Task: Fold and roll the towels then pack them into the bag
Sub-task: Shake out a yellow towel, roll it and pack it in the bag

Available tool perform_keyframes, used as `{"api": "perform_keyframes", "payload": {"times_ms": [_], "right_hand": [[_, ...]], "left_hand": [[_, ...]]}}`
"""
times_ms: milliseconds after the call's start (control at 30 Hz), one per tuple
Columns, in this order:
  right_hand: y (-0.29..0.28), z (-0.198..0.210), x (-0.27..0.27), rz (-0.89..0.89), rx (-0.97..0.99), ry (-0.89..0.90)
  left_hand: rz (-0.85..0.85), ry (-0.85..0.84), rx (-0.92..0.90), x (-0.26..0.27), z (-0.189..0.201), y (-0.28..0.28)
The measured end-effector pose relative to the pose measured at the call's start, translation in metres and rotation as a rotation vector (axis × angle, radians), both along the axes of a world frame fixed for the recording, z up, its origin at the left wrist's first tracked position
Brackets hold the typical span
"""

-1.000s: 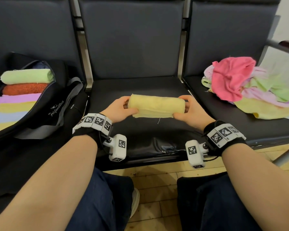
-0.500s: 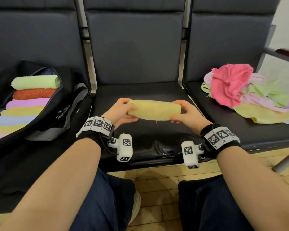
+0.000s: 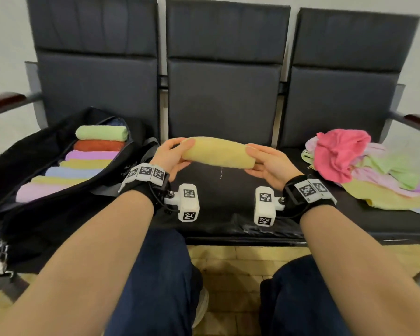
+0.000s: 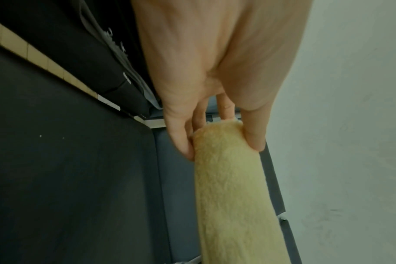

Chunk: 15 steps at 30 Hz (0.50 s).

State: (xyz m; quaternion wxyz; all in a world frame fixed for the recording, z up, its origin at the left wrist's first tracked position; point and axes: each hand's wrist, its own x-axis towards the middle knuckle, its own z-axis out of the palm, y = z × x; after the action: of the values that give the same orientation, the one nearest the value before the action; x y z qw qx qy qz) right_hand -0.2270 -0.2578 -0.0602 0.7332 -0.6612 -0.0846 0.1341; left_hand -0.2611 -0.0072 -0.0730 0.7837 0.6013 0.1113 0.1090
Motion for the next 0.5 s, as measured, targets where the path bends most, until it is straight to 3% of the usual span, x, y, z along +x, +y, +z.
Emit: {"api": "perform_keyframes", "payload": {"times_ms": [233, 500], "right_hand": [[0.053, 0.029, -0.014, 0.006, 0.006, -0.031], [0.160, 0.056, 0.014, 0.019, -0.055, -0.024]], "left_hand": [[0.151, -0.047, -0.008, -0.023, 0.023, 0.042], [0.286, 0.074, -0.089, -0.005, 0.041, 0.137]]}}
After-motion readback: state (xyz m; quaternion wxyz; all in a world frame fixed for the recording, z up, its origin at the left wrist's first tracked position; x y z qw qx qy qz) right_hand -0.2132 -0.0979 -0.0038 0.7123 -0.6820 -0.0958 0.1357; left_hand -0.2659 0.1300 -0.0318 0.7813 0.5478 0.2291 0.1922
